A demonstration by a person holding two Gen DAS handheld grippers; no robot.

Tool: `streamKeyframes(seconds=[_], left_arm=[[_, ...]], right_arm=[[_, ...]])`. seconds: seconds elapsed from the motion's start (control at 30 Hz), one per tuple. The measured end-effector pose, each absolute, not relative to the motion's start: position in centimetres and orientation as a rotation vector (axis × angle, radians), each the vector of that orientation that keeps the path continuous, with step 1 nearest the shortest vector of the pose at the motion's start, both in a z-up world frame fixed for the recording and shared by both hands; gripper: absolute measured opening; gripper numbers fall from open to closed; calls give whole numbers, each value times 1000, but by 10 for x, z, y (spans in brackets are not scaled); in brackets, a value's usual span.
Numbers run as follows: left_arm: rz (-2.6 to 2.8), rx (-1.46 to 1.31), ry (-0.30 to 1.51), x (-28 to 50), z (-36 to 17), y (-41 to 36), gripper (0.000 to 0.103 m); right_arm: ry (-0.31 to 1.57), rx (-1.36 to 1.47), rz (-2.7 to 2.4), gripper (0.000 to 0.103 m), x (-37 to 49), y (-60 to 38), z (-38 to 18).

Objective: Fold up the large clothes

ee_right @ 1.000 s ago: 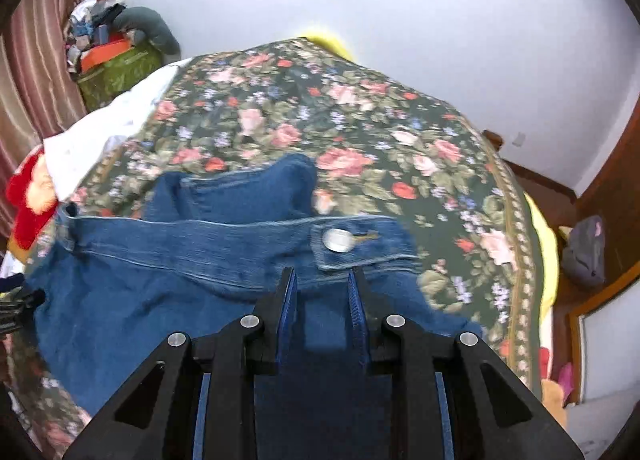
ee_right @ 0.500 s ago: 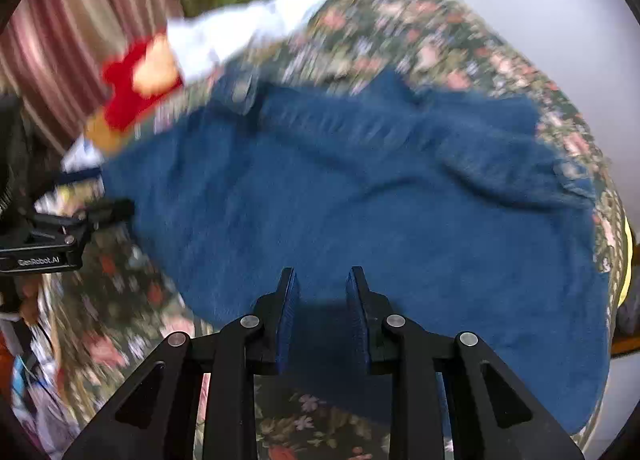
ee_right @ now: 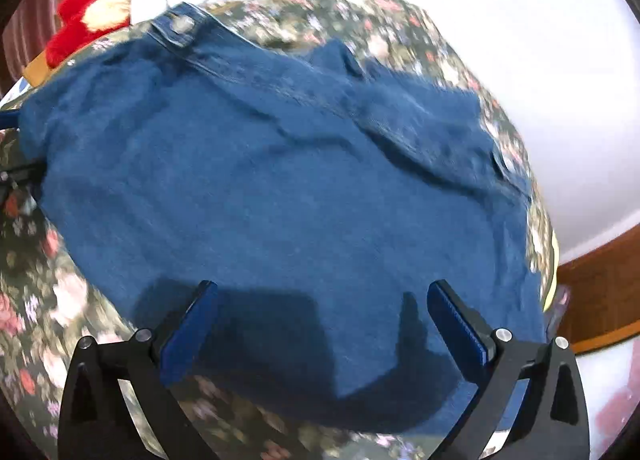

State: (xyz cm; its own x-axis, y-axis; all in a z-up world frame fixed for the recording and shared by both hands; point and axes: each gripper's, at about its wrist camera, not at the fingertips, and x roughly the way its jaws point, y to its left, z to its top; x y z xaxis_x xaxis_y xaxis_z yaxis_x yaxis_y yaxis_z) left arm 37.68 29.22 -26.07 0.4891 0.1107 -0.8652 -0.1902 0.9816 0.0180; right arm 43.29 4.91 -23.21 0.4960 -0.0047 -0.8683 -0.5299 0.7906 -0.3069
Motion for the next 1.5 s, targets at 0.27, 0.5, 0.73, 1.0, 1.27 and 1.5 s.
streamKeyframes(seconds=[0.27, 0.5, 0.73, 1.0, 1.27, 1.5], left_arm=[[217, -108, 1052, 367, -258, 294, 101], [409, -62, 1087, 344, -256, 315, 100], [417, -258, 1004, 313, -223, 337, 93], [291, -519, 939, 313, -211, 303, 93], [156, -617, 994, 337, -227, 243, 93], [158, -787, 1032, 362, -250, 229, 93]], right_arm=[[1093, -350, 369, 103, 441, -35, -213], [1067, -349, 275, 103, 438, -80, -206], [984, -271, 273, 103, 425, -106, -173], [1074, -262, 255, 103, 440, -104, -217], [1026, -240, 303, 103, 431, -107, -190], [970, -190, 371, 103, 437, -88, -177]])
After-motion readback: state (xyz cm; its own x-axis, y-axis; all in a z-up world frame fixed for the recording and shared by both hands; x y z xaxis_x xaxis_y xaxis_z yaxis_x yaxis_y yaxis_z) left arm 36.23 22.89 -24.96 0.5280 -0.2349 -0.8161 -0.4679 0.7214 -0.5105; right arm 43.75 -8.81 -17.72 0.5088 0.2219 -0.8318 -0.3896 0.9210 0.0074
